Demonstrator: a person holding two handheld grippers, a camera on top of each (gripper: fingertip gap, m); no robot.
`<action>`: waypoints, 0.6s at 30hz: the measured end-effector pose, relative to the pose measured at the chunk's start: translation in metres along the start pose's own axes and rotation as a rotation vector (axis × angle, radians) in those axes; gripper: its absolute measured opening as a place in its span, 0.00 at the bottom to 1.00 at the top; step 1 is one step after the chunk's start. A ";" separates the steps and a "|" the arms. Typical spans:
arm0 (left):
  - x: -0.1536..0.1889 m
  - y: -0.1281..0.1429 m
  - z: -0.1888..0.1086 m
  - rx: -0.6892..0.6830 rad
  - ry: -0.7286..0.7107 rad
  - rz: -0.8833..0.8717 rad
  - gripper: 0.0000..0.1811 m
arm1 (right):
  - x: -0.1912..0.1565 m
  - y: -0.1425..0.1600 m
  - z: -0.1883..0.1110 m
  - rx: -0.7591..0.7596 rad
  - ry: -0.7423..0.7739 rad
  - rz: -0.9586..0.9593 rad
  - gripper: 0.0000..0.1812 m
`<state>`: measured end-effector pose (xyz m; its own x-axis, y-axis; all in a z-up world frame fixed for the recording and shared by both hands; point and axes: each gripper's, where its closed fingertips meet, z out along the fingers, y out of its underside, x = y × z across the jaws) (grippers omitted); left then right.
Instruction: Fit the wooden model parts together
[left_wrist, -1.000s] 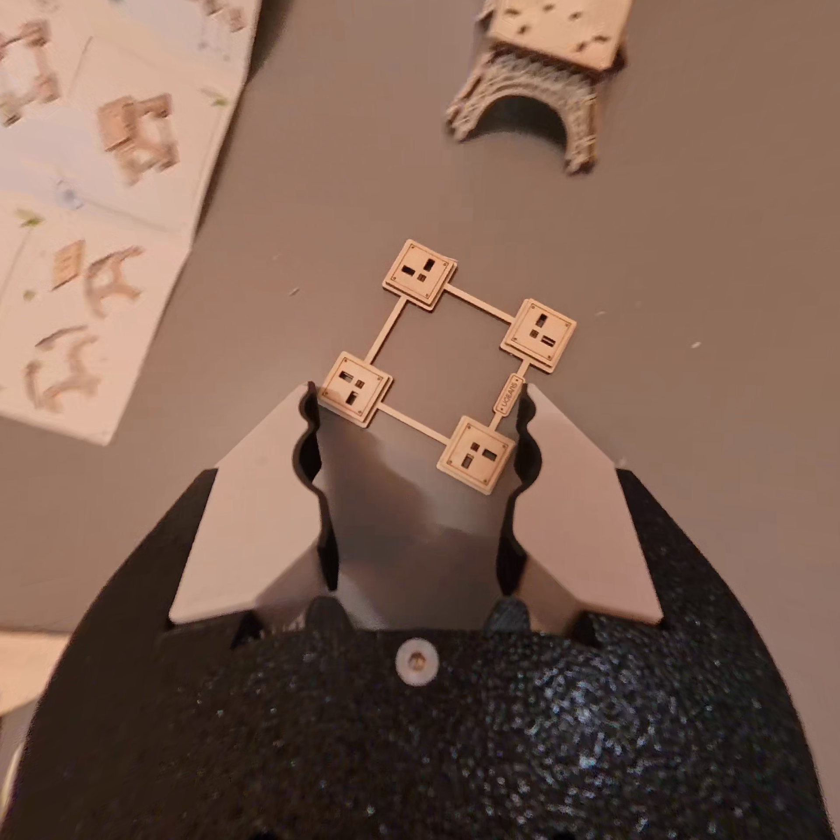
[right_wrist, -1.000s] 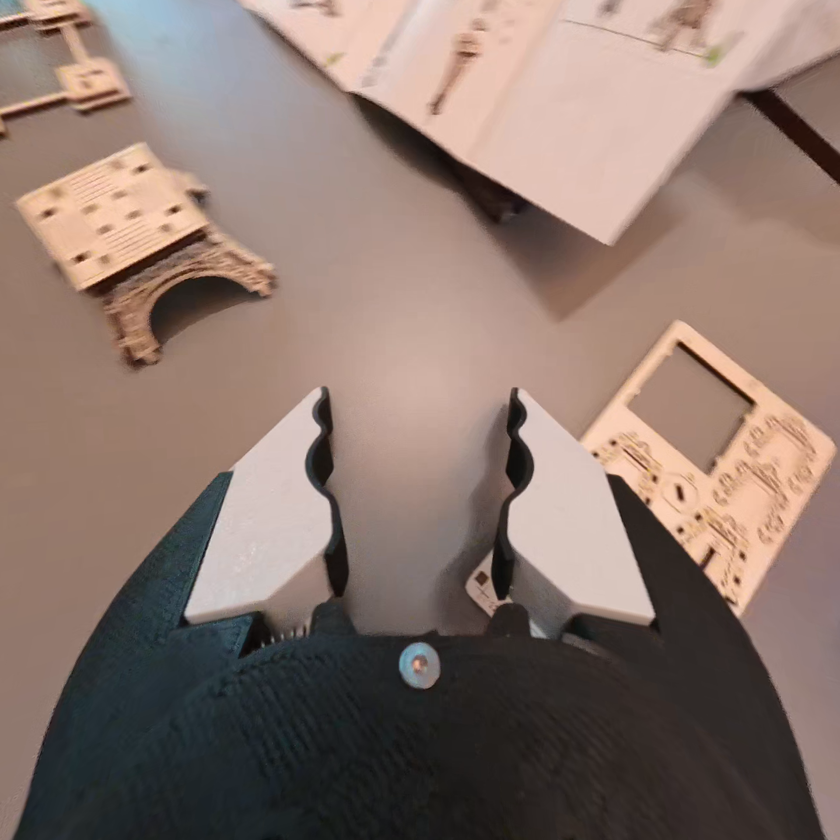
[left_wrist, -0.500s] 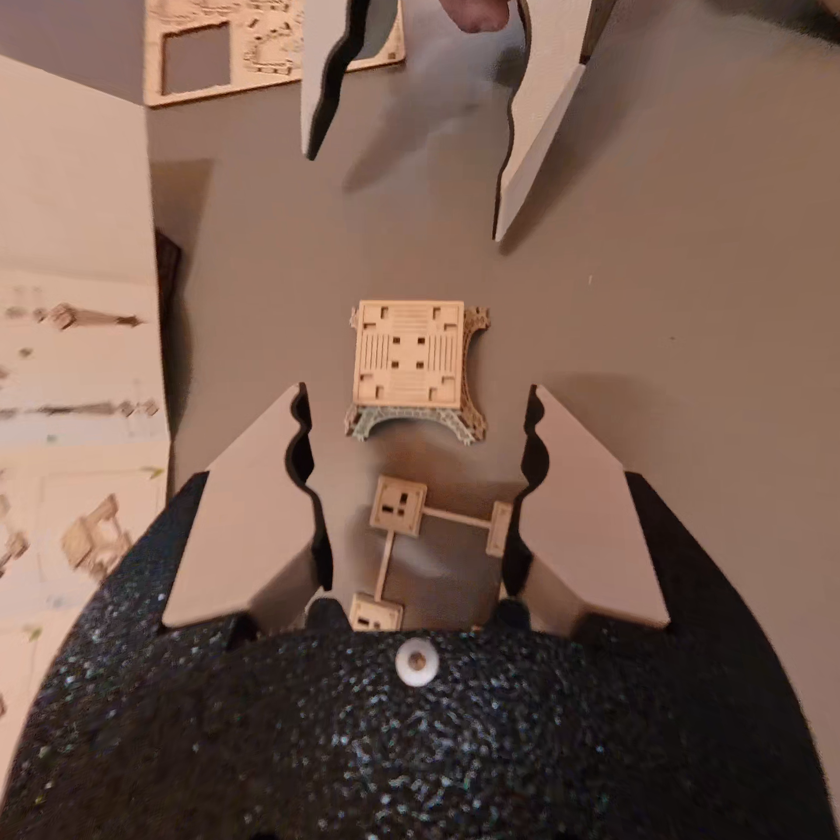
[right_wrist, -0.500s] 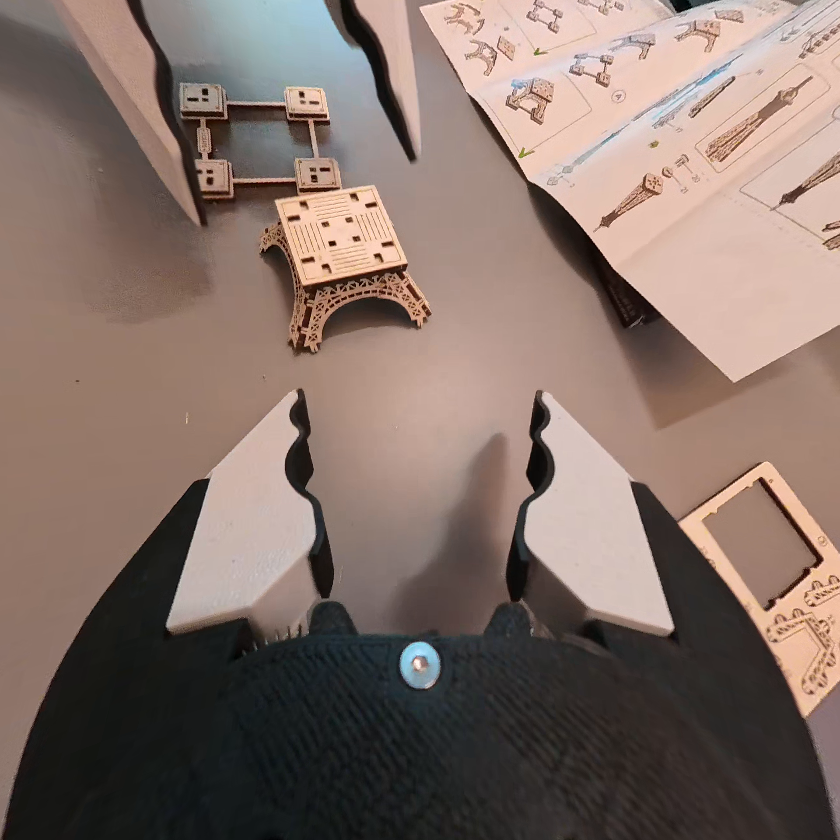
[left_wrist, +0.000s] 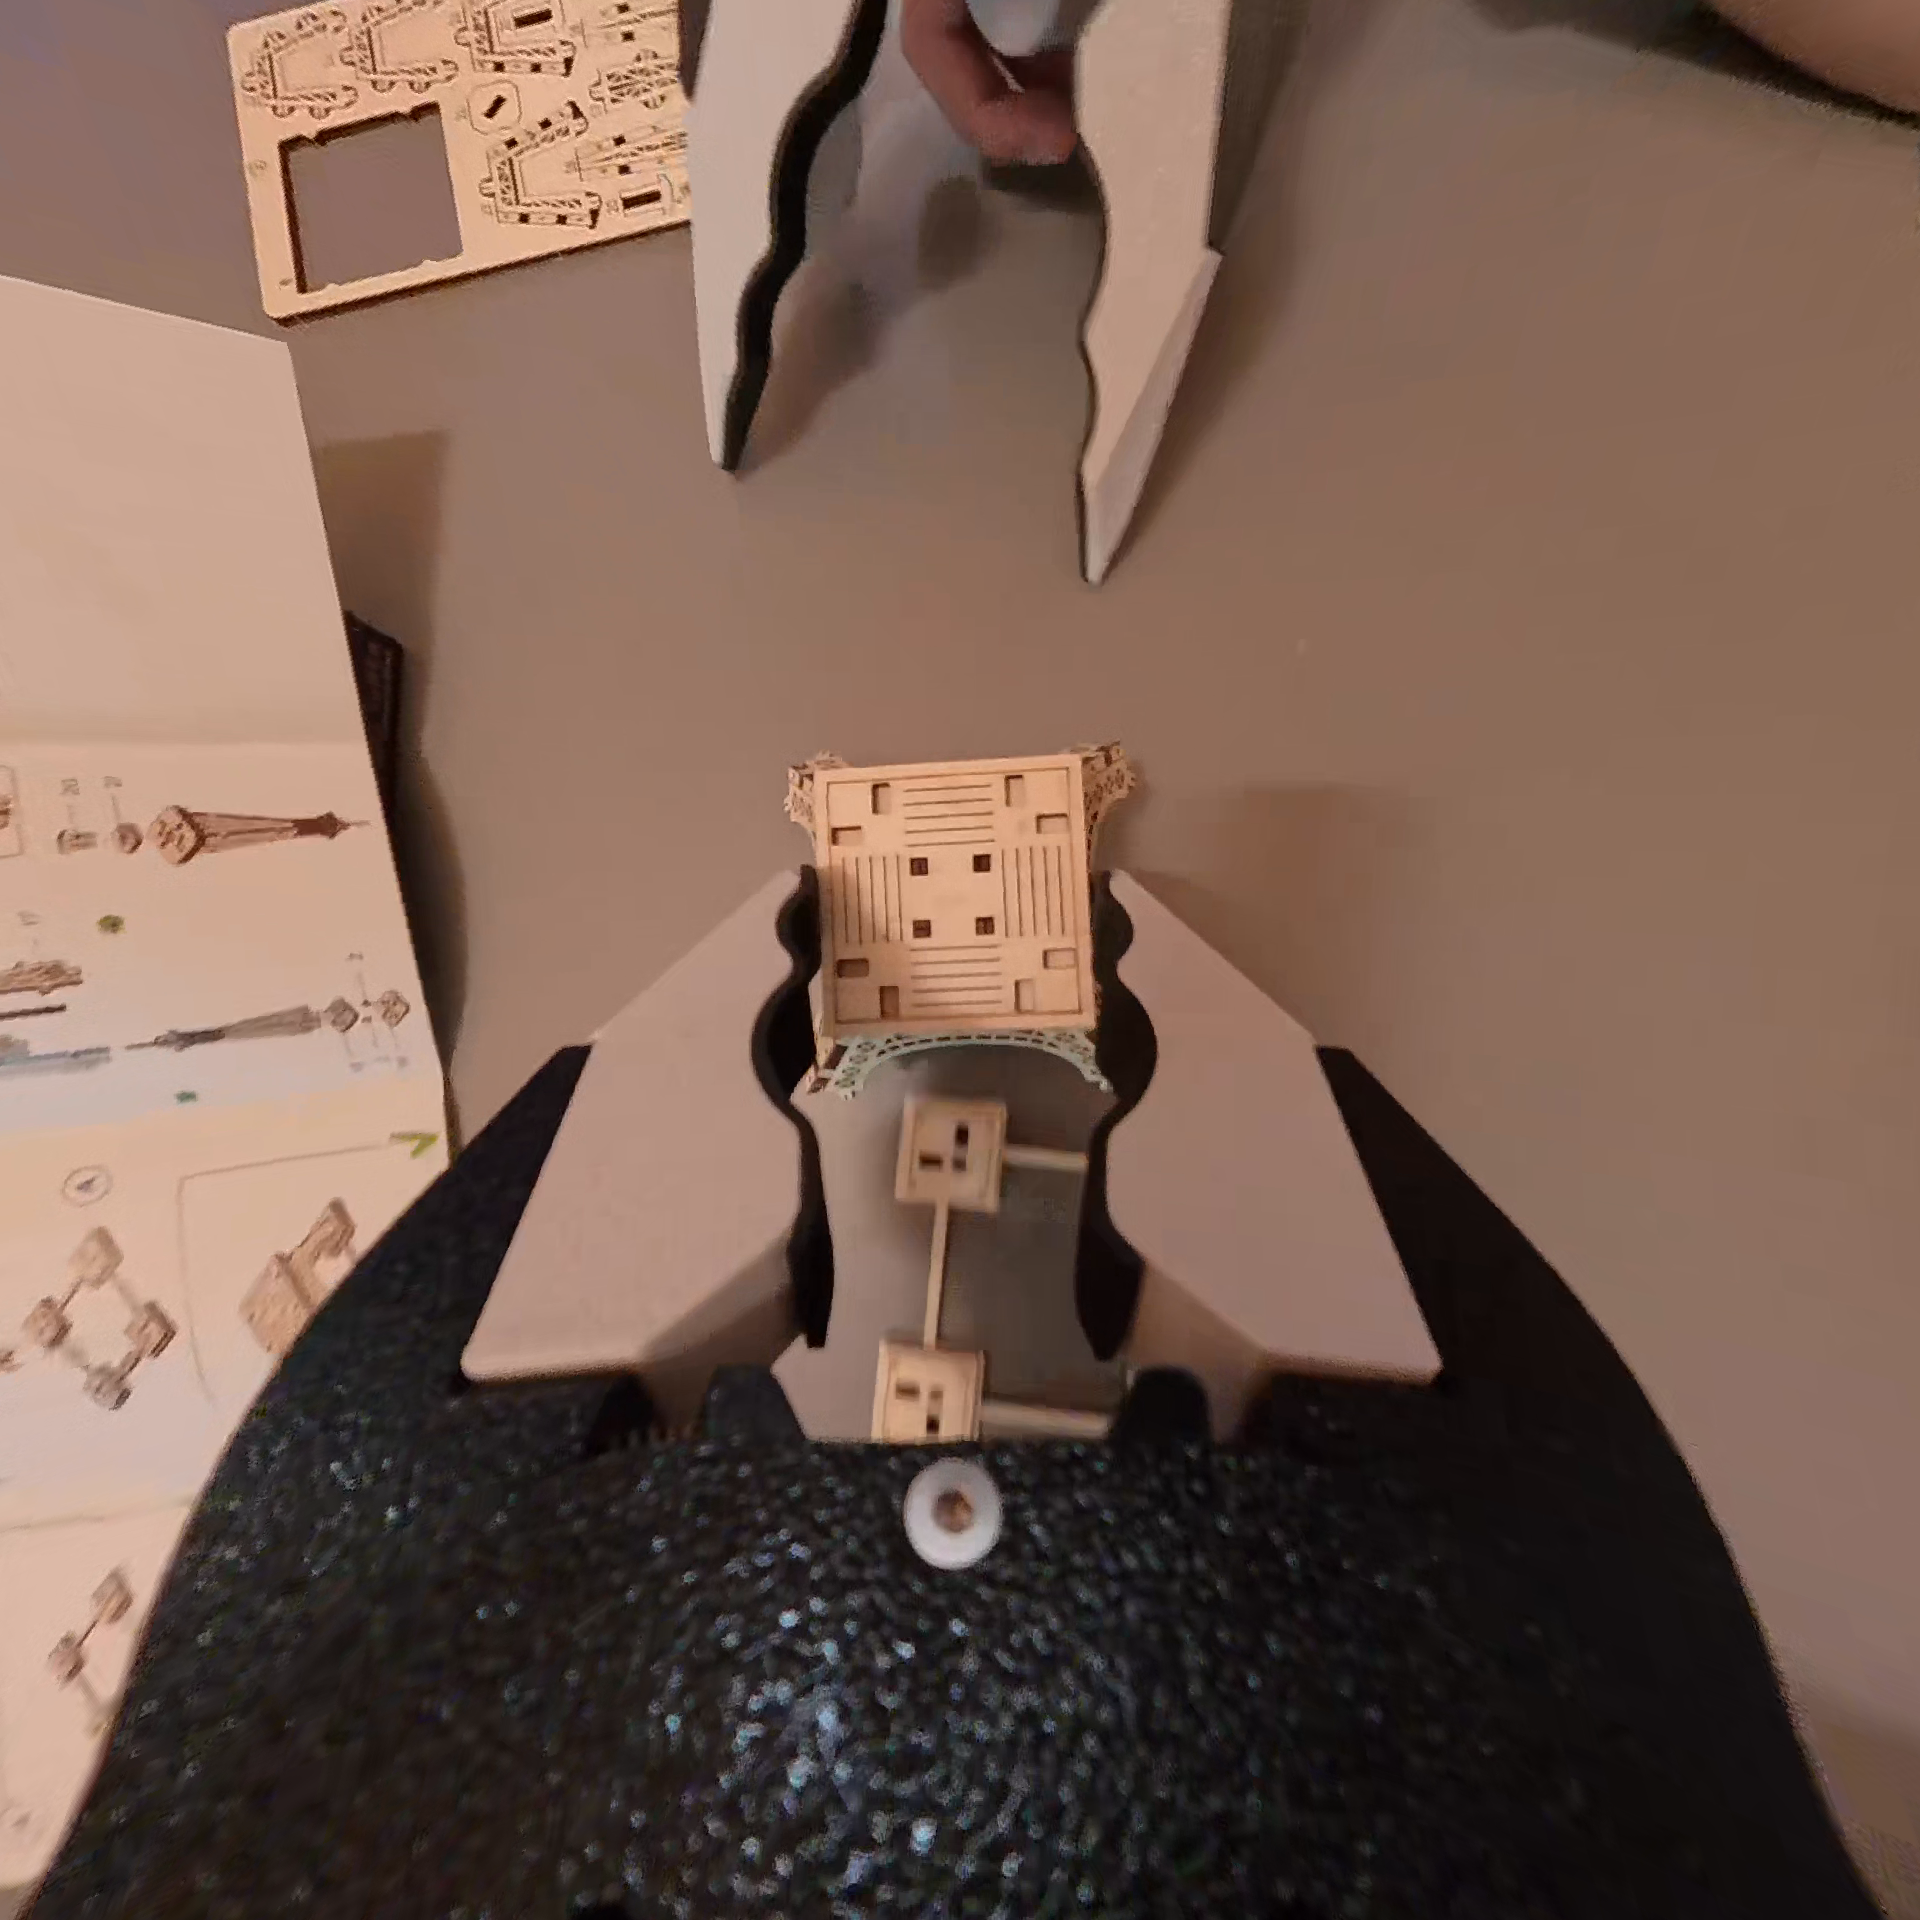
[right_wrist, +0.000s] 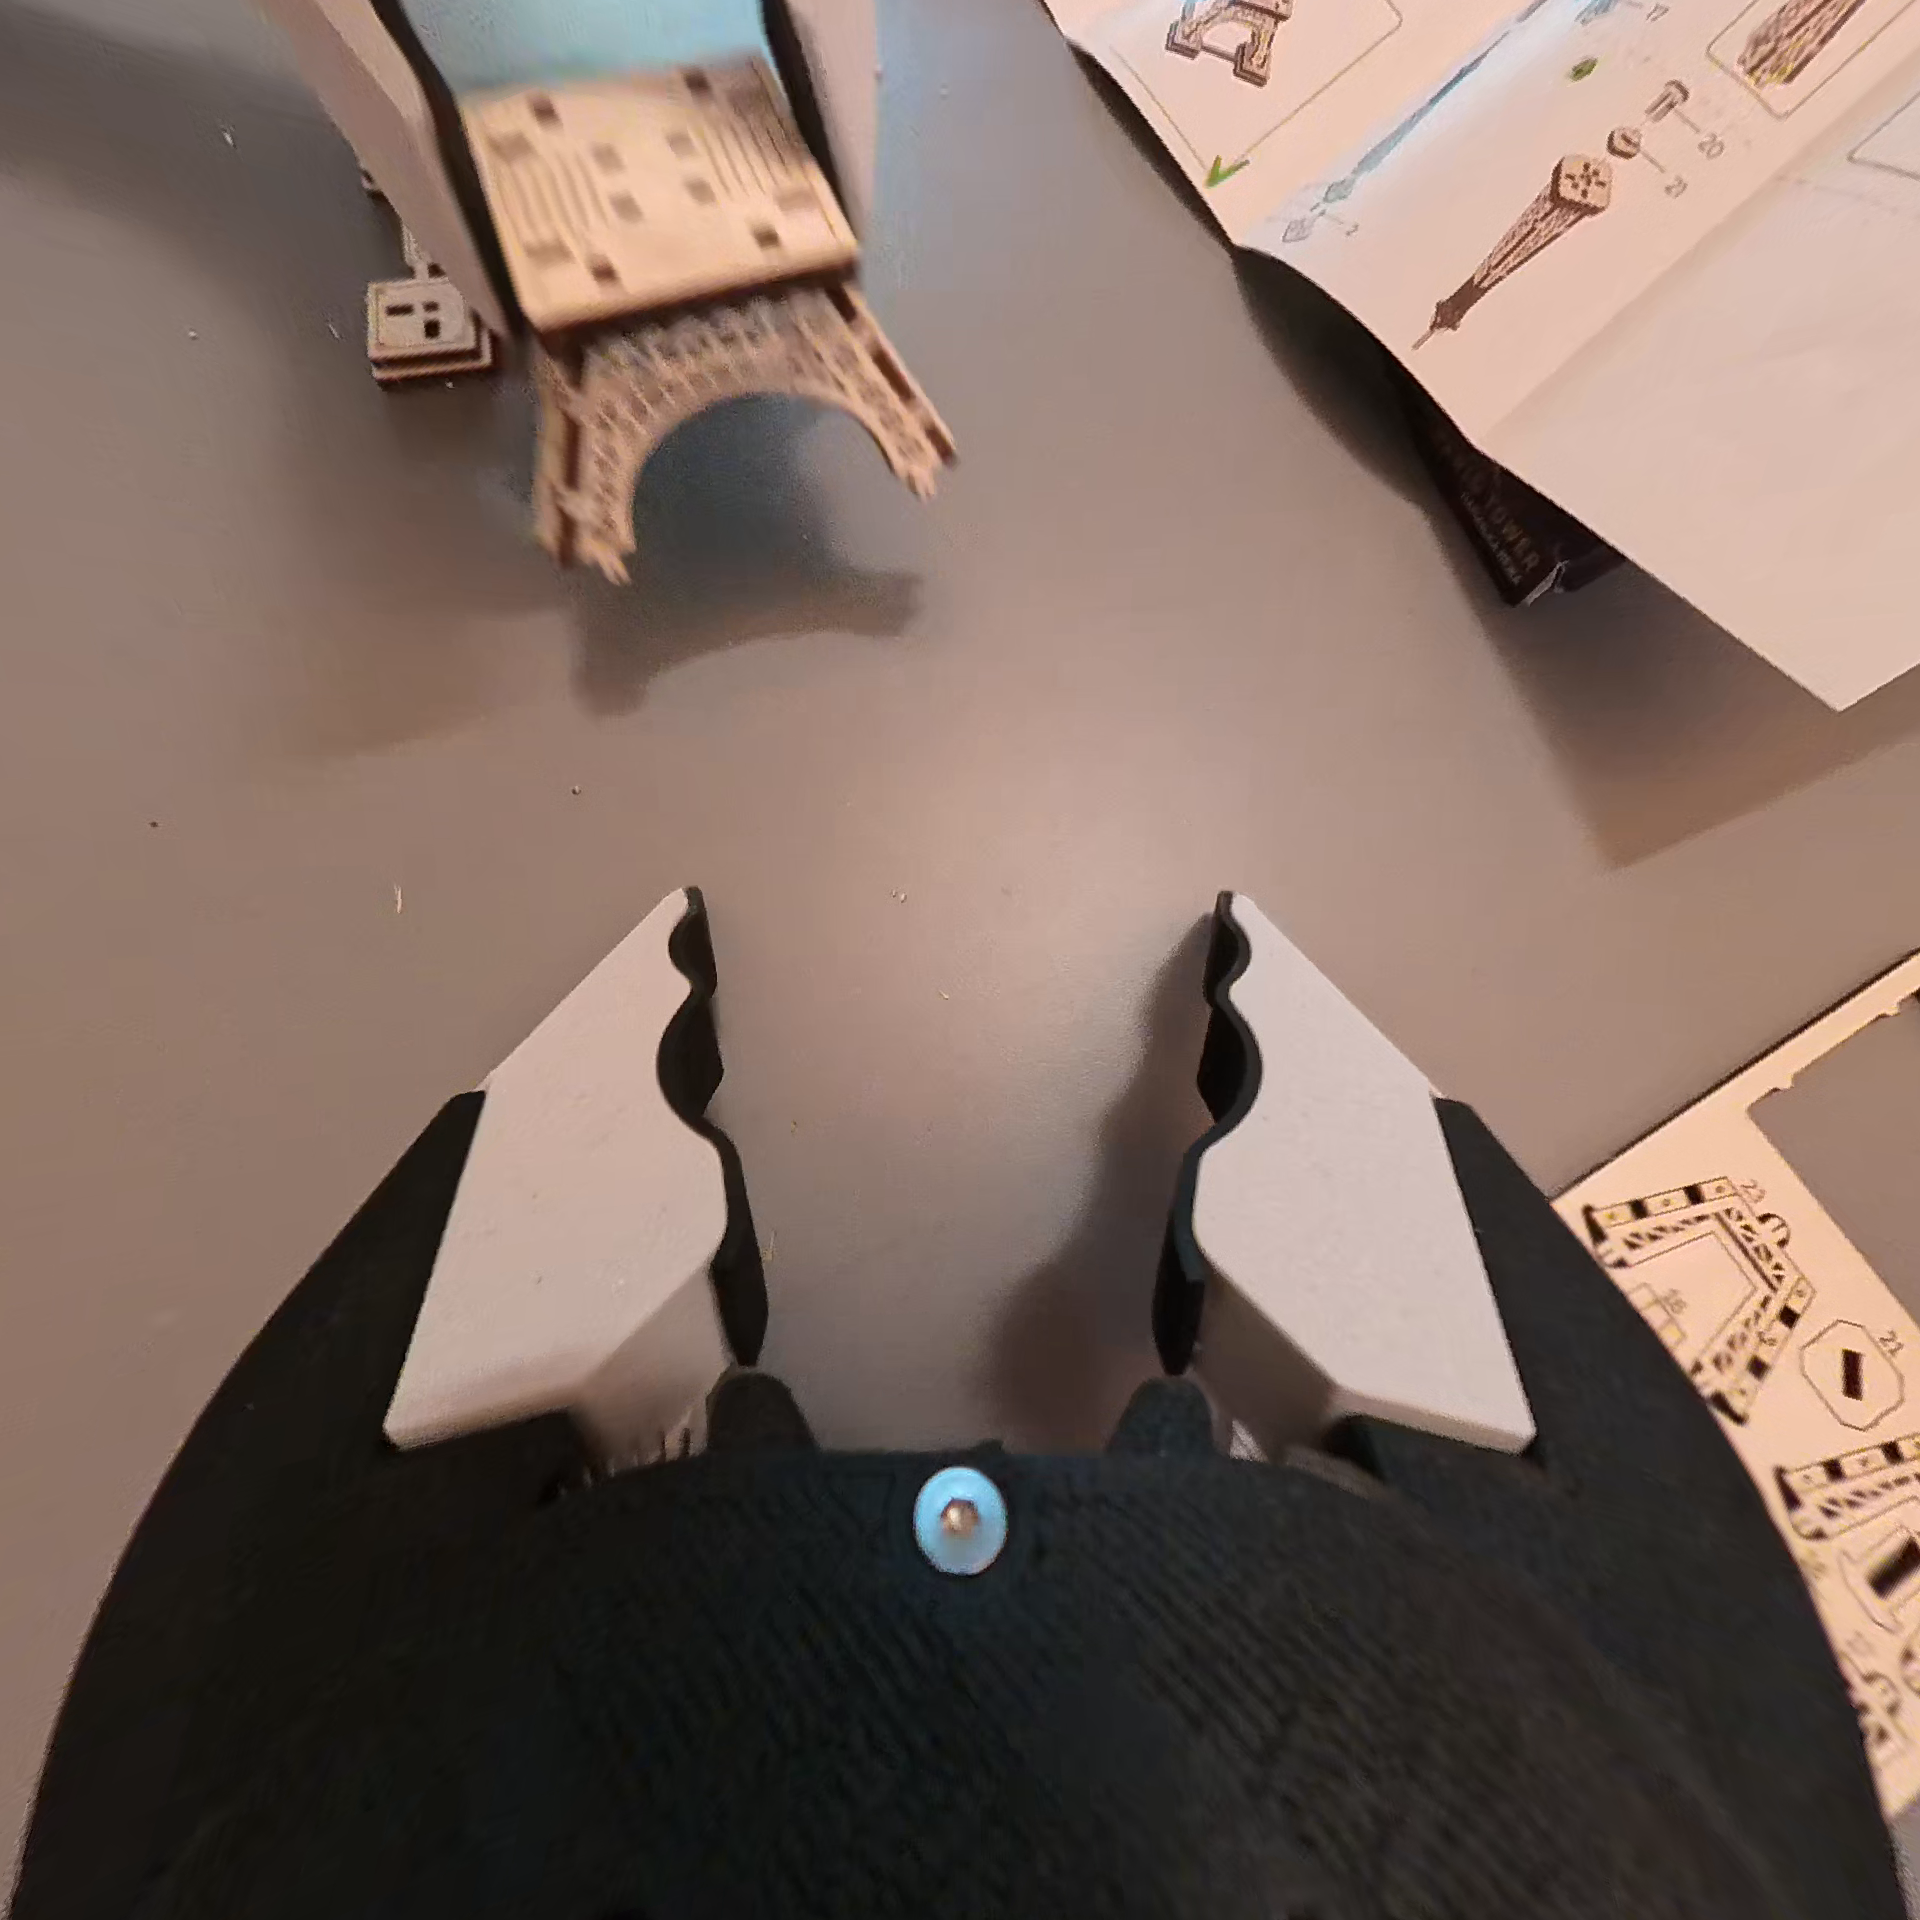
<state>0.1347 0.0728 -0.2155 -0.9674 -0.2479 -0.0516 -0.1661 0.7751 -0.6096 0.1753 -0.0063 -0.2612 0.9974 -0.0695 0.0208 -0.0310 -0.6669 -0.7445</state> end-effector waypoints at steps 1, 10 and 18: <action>0.003 0.005 -0.010 -0.008 0.004 0.023 0.28 | 0.001 0.000 0.000 -0.004 -0.003 0.011 0.52; 0.032 0.073 -0.048 -0.070 0.029 0.055 0.27 | 0.001 0.001 0.001 -0.007 -0.006 0.021 0.53; 0.024 0.082 -0.041 -0.058 0.012 0.129 0.27 | 0.001 0.001 0.001 -0.007 -0.007 0.022 0.53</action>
<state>0.0894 0.1546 -0.2341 -0.9835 -0.1375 -0.1173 -0.0506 0.8323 -0.5520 0.1766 -0.0061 -0.2624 0.9968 -0.0794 0.0002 -0.0532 -0.6702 -0.7402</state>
